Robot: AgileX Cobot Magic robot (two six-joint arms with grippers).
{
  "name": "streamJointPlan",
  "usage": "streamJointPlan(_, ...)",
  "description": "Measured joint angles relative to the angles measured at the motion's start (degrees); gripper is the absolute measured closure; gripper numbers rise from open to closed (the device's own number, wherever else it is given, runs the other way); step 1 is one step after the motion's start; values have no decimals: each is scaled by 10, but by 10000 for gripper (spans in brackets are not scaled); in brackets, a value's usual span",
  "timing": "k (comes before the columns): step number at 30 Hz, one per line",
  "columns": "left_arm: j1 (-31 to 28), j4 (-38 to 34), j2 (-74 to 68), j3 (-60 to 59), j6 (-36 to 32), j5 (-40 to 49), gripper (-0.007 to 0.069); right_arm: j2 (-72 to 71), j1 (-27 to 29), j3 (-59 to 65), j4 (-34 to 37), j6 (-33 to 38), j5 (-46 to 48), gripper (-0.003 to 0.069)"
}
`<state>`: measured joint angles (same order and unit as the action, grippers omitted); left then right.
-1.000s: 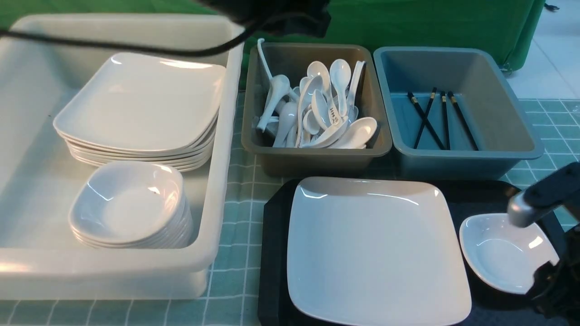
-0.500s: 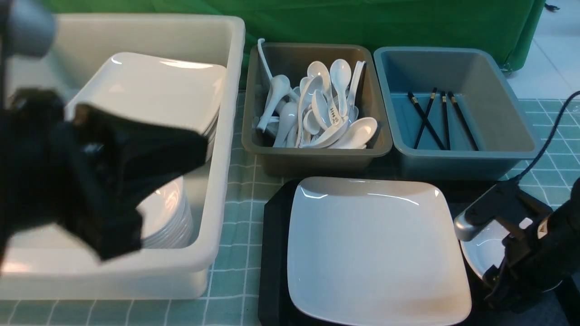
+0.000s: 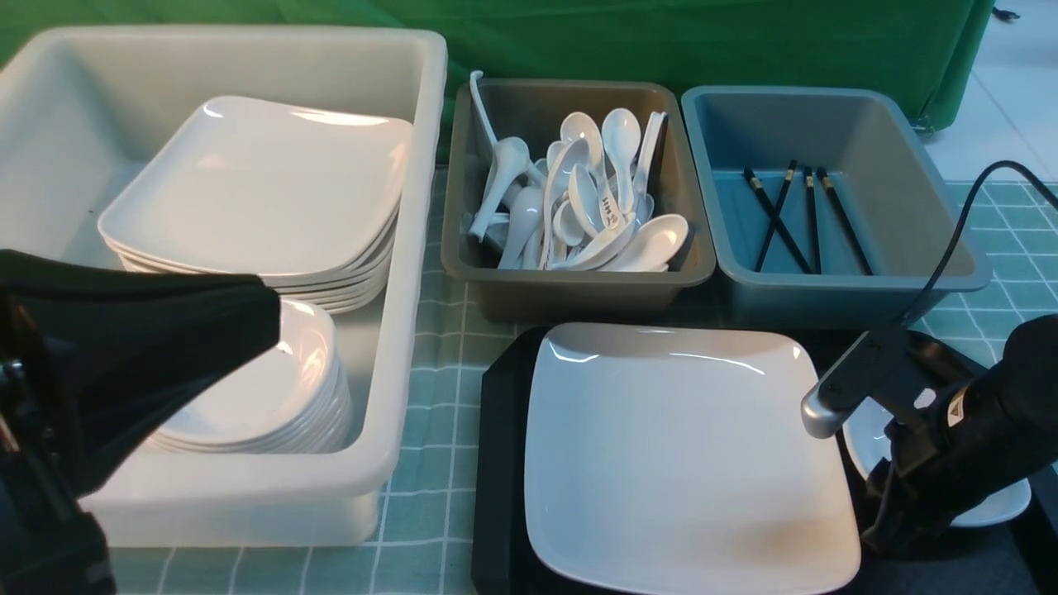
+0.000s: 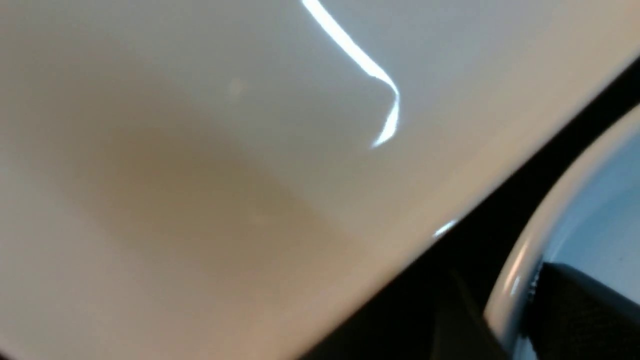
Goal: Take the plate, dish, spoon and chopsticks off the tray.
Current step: Use the right arm to grab a small plate from the dinner plate, then use the right arm to put the small plate into the large storage box on the left
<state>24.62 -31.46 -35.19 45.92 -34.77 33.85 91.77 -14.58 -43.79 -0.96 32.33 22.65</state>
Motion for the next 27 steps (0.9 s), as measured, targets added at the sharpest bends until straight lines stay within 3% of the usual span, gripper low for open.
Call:
streamJointPlan(4,0,2,0,0,0,12,615,-42,-17,-12,-2,-31,76,474)
streamJointPlan(6,0,12,0,0,0,18,615,-91,-43,-48,-4,-86,140,580)
streamJointPlan(7,0,22,0,0,0,18,615,-115,-57,-67,-1,-118,171,594)
streamJointPlan(12,0,85,0,0,41,21,615,-166,-138,-180,-1,-182,223,594)
streamJointPlan(14,0,172,0,7,123,37,614,-168,-209,-259,-1,-194,233,594)
streamJointPlan(17,0,285,13,32,235,78,613,-120,-323,-364,-1,-173,219,594)
streamJointPlan(20,0,345,39,45,282,102,613,-62,-392,-430,-1,-127,201,594)
streamJointPlan(27,0,438,162,57,385,158,613,117,-459,-584,-2,-6,169,594)
